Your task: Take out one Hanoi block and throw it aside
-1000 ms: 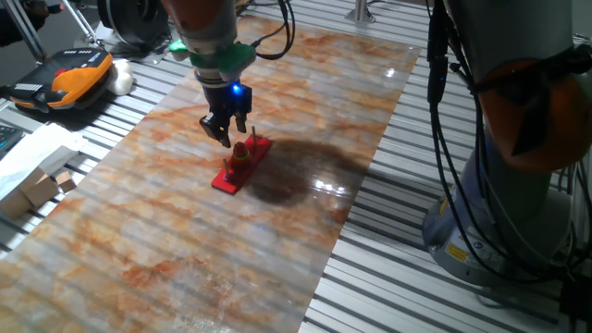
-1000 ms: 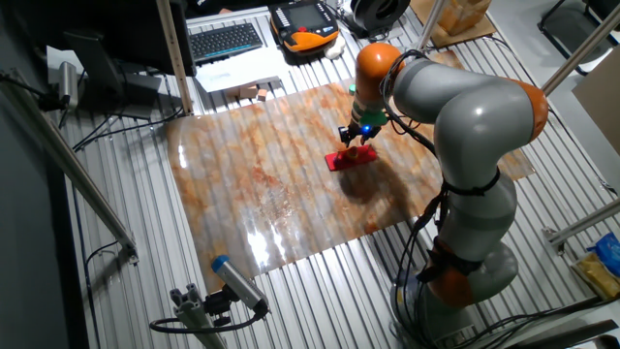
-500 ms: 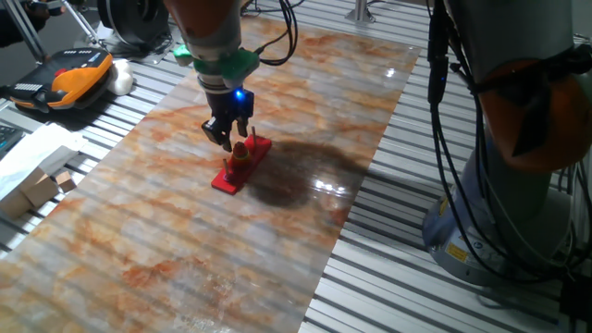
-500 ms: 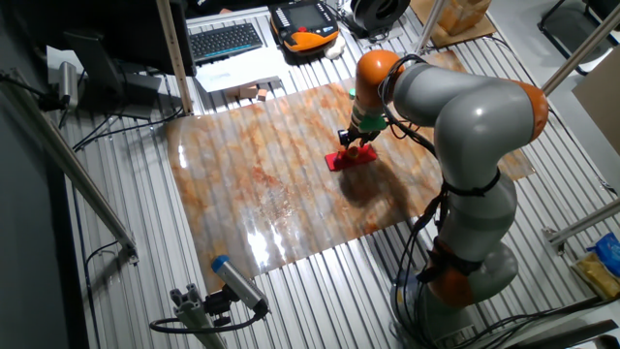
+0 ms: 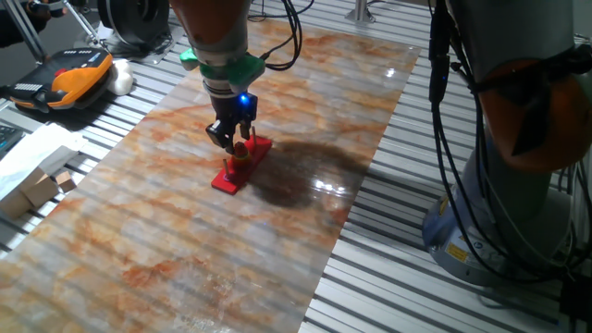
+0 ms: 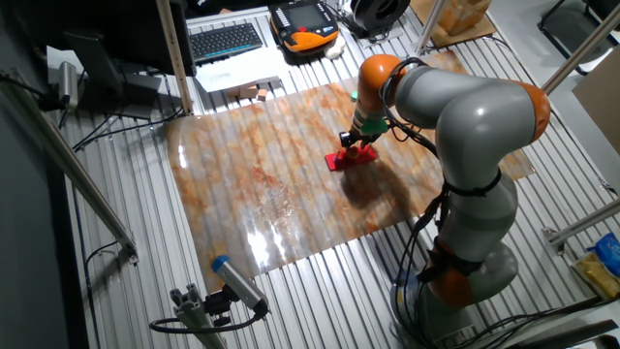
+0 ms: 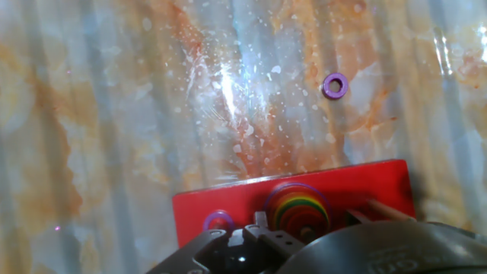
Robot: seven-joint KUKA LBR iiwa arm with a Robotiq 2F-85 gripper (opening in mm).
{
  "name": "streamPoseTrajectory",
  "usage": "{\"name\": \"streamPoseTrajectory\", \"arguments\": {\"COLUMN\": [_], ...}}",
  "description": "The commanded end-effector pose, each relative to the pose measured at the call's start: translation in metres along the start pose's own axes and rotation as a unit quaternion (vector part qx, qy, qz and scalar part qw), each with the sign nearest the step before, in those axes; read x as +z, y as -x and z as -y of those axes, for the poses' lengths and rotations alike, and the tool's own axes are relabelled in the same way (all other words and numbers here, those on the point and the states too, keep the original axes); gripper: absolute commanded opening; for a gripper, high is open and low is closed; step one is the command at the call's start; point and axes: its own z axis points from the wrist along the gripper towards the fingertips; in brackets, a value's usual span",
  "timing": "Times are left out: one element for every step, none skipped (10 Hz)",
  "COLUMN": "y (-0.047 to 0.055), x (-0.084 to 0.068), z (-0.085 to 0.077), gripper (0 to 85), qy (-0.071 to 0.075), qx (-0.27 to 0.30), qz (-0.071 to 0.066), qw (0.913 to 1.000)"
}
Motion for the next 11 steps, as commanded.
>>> {"name": "streamPoseTrajectory", "arguments": {"y": [-0.0001,-0.0002,-0.0004,-0.0009,-0.0009,-0.001,-0.0011,-0.001,-0.0012,-0.0011,-0.0004], "x": [0.0002,0.0001,0.0003,0.0006,0.0006,0.0007,0.0007,0.0006,0.0002,-0.0014,-0.0054], "z": [-0.0001,-0.0001,-0.0003,-0.0007,-0.0007,-0.0008,-0.0008,-0.0007,-0.0008,-0.0008,0.0006], "gripper": [51.0,51.0,34.0,34.0,34.0,34.0,34.0,34.0,17.0,17.0,17.0], "qy": [-0.001,0.0,0.004,0.006,0.01,0.011,0.011,0.012,0.016,0.021,0.022], "qx": [0.0,-0.001,-0.001,-0.001,-0.001,-0.003,-0.004,-0.007,-0.01,-0.014,-0.017], "qz": [0.001,0.0,-0.007,-0.009,-0.012,-0.012,-0.013,-0.013,-0.012,-0.006,-0.006], "qw": [1.0,1.0,1.0,0.9999,0.9999,0.9999,0.9998,0.9998,0.9997,0.9997,0.9996]}}
